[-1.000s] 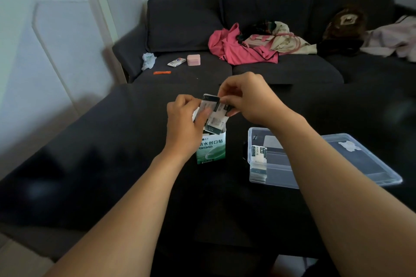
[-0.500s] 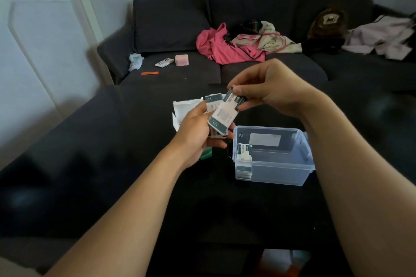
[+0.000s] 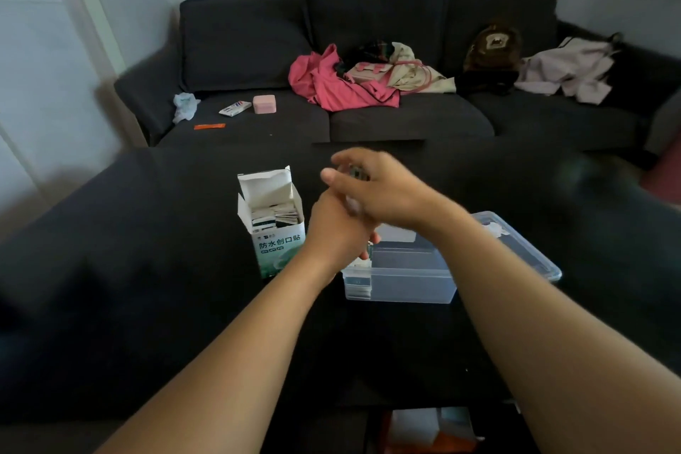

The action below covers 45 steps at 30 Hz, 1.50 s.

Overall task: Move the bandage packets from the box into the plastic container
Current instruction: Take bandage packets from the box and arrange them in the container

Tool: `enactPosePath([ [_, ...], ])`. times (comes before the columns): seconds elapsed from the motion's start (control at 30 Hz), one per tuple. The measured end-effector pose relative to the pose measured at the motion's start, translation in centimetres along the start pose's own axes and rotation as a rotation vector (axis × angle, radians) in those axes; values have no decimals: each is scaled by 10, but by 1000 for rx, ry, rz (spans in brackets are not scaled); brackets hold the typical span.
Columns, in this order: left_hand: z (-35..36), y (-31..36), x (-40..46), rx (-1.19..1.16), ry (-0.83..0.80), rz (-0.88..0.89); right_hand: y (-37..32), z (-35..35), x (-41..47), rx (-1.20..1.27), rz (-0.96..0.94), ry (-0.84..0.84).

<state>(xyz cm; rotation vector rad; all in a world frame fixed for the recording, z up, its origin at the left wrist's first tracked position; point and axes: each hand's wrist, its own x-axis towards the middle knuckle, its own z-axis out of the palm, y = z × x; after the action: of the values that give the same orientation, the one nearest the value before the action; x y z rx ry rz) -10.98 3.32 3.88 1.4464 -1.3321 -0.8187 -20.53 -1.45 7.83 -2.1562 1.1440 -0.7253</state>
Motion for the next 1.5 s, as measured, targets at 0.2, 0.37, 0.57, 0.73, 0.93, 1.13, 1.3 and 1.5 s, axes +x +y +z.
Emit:
enactPosePath([
  [0.2, 16, 1, 1, 34, 52, -87, 14, 8, -4, -79, 51, 245],
  [0.37, 21, -2, 10, -3, -5, -188, 21, 10, -4, -58, 91, 299],
  [0.57, 13, -3, 17, -57, -84, -253, 15, -4, -2, -28, 76, 103],
  [0.73, 11, -6, 21, -164, -39, -189, 31, -17, -5, 447, 163, 36],
  [0.93, 12, -12, 24, -25, 9, -125, 38, -6, -9, 567, 339, -79],
  [1.13, 8, -14, 25, -19, -99, -103, 44, -18, -5, 720, 446, -27],
  [1.3, -11, -17, 22, 417, 74, 122, 69, -30, -5, 502, 692, -170],
  [1.5, -15, -27, 16, 725, -137, 212, 84, 0, 1, 31, 840, -373],
])
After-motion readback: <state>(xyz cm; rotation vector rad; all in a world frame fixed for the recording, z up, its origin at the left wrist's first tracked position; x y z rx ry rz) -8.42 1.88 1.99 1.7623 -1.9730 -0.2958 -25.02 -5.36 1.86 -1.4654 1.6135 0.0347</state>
